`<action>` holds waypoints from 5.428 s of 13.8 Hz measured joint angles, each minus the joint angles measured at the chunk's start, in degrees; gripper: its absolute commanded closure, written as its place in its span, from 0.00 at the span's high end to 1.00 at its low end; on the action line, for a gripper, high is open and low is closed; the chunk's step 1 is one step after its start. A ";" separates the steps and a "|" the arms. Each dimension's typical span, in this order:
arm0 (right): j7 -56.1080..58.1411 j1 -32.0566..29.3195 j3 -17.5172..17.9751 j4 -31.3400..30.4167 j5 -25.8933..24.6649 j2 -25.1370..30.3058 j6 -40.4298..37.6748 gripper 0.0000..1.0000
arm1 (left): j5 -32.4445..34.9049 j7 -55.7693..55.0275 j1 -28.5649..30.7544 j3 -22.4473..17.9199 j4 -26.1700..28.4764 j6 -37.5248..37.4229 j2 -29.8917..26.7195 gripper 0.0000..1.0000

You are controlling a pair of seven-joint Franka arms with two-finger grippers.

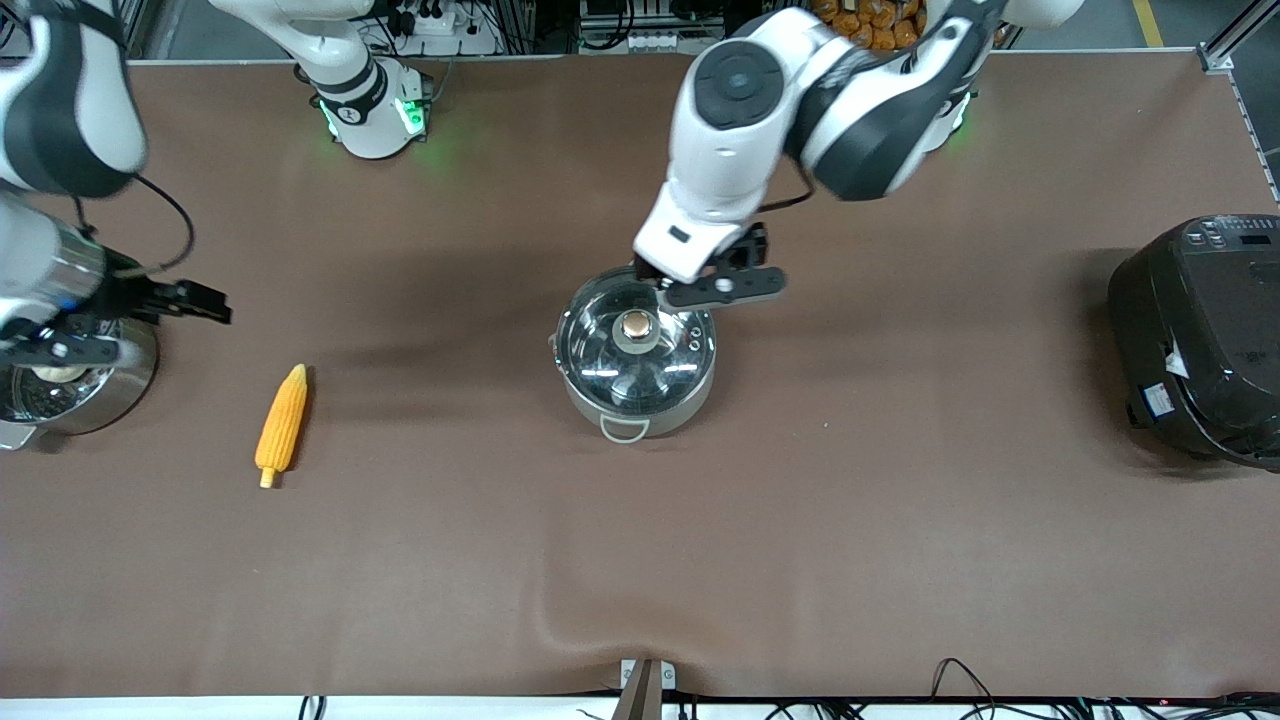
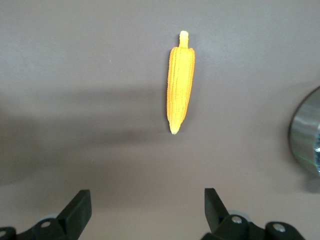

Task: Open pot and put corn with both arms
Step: 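Reach the left gripper to the lid knob while the right gripper reaches the corn, then grasp the lid knob with the left gripper while the right gripper grasps the corn, then lift the lid with the left gripper while the right gripper lifts the corn, then move the corn over the open pot with the right gripper and lower it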

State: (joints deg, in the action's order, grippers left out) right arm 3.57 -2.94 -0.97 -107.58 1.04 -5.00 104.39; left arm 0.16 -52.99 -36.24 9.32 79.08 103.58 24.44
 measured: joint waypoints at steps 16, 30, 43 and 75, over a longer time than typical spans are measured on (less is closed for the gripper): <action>4.35 -2.24 -0.72 -1.39 -0.08 -25.58 29.25 1.00 | 1.53 -9.72 -10.27 -7.92 -4.38 9.90 13.15 0.86; 5.33 -2.44 -0.09 1.35 -0.03 -27.23 25.49 0.05 | 1.61 -9.87 -10.86 -7.96 -4.62 9.85 14.45 0.00; -13.49 18.48 1.14 16.59 5.16 -22.71 2.61 0.00 | 1.63 10.94 3.53 -8.42 2.58 -6.18 -5.53 0.00; -29.05 46.85 0.03 34.50 1.83 -36.73 2.01 0.70 | 4.07 29.92 25.45 -8.43 53.26 41.19 -10.74 0.00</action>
State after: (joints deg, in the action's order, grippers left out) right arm -25.49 43.92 -0.94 -73.08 2.87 -41.73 106.39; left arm 4.22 -23.08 -10.80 0.88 132.34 144.76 13.70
